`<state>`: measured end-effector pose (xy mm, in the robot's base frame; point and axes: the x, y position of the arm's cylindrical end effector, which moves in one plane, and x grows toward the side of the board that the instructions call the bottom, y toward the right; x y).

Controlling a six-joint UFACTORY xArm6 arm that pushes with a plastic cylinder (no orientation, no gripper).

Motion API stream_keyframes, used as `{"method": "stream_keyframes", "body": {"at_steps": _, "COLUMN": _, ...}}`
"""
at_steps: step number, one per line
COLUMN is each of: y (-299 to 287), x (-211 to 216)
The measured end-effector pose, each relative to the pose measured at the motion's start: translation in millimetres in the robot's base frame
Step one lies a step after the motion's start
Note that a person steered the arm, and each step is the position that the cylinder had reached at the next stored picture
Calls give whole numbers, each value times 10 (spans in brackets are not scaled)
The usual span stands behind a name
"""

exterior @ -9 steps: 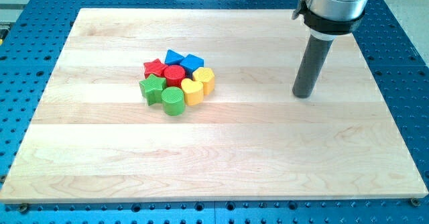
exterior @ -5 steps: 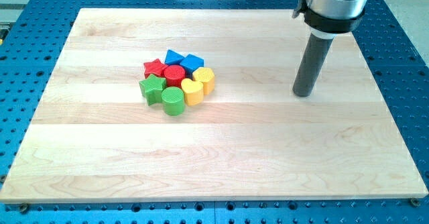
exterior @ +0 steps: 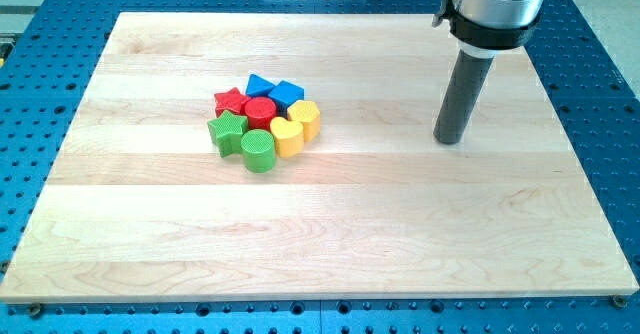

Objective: Place the hexagon at the bottom left corner of the board

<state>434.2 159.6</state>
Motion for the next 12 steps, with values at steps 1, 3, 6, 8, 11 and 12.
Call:
{"method": "stream_keyframes", "body": {"at_steps": 1, "y": 36, "x": 13}}
{"method": "stream_keyframes", "body": {"at_steps": 3, "y": -23, "x": -290}}
{"method": "stream_keyframes", "body": {"at_steps": 6, "y": -1095, "x": -308}}
{"method": "stream_keyframes", "body": {"at_steps": 8, "y": -2098, "x": 0}}
{"method": "stream_keyframes", "body": {"at_steps": 11, "y": -2719, "x": 577}}
{"method": "stream_keyframes", "body": {"at_steps": 12, "y": -2862, "x": 750}}
